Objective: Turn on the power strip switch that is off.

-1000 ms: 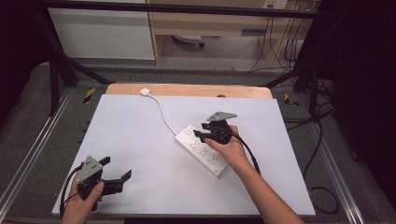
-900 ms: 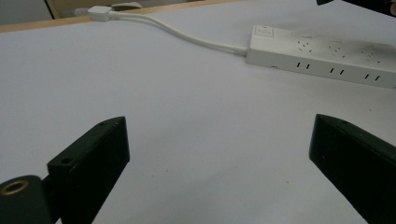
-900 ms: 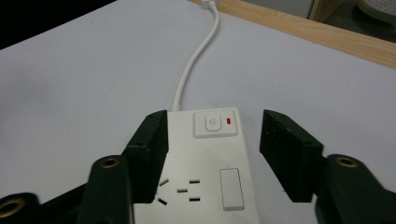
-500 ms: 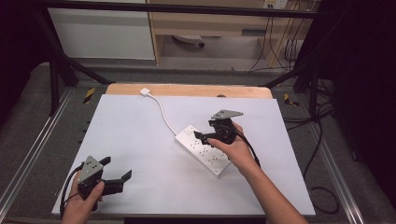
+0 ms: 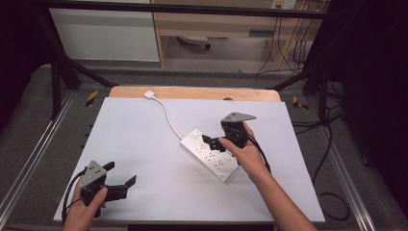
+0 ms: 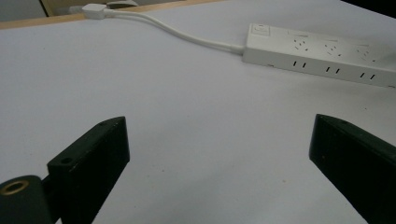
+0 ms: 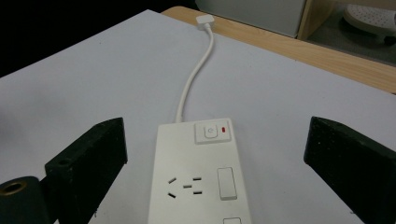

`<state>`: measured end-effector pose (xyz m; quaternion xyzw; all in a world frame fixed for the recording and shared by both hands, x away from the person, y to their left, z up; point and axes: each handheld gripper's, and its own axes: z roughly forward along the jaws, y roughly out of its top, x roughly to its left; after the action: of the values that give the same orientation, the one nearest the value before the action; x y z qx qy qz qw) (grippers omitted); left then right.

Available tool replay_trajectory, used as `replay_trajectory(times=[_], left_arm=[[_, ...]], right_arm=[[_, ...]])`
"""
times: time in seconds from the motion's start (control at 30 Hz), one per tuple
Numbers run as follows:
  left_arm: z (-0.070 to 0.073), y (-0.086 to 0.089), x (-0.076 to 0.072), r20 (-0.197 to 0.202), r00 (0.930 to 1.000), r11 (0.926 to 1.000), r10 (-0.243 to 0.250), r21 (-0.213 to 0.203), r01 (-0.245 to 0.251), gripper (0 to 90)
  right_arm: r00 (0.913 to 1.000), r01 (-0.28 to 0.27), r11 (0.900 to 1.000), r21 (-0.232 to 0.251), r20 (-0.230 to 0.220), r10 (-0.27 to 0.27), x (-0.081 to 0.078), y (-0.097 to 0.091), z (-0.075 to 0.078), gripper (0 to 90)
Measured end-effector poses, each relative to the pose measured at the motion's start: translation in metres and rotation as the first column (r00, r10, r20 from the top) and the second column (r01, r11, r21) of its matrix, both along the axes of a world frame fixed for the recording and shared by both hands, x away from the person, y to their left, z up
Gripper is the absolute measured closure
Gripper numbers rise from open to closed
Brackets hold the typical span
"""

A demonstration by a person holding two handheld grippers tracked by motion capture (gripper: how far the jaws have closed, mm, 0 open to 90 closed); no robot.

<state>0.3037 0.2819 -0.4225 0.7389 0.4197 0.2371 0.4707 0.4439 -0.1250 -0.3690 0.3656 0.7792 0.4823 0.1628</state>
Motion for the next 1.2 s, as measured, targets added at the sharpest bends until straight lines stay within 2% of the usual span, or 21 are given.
replay_trajectory(times=[0.13,0.37,0.53,0.9,1.2], left_arm=[[-0.001,-0.001,-0.001,-0.006,1.0,0.9999,-0.006,0.011,0.006,5.2],[-0.001,0.0,0.0,-0.013,0.9999,1.0,0.007,0.0,-0.007,5.2],[-0.002,0.0,0.001,-0.016,0.9998,1.0,0.007,0.002,-0.007,5.2],[-0.002,-0.001,0.001,-0.015,0.9999,1.0,0.005,-0.003,-0.005,5.3],[-0.002,0.0,0.001,-0.015,0.9998,0.9999,0.014,-0.007,-0.014,5.3]], right_arm=[[0.9998,0.003,0.9998,0.021,0.021,-0.003,-0.008,-0.009,0.011,6.2],[0.9986,0.007,0.9987,0.05,0.053,-0.01,-0.02,-0.029,0.024,5.6],[0.9959,0.036,0.9968,0.072,0.081,-0.042,-0.027,-0.047,0.029,5.3],[0.991,0.092,0.9908,0.1,0.088,-0.101,-0.038,-0.082,0.028,4.3],[0.9813,0.139,0.9806,0.138,0.113,-0.155,-0.051,-0.111,0.027,4.1]])
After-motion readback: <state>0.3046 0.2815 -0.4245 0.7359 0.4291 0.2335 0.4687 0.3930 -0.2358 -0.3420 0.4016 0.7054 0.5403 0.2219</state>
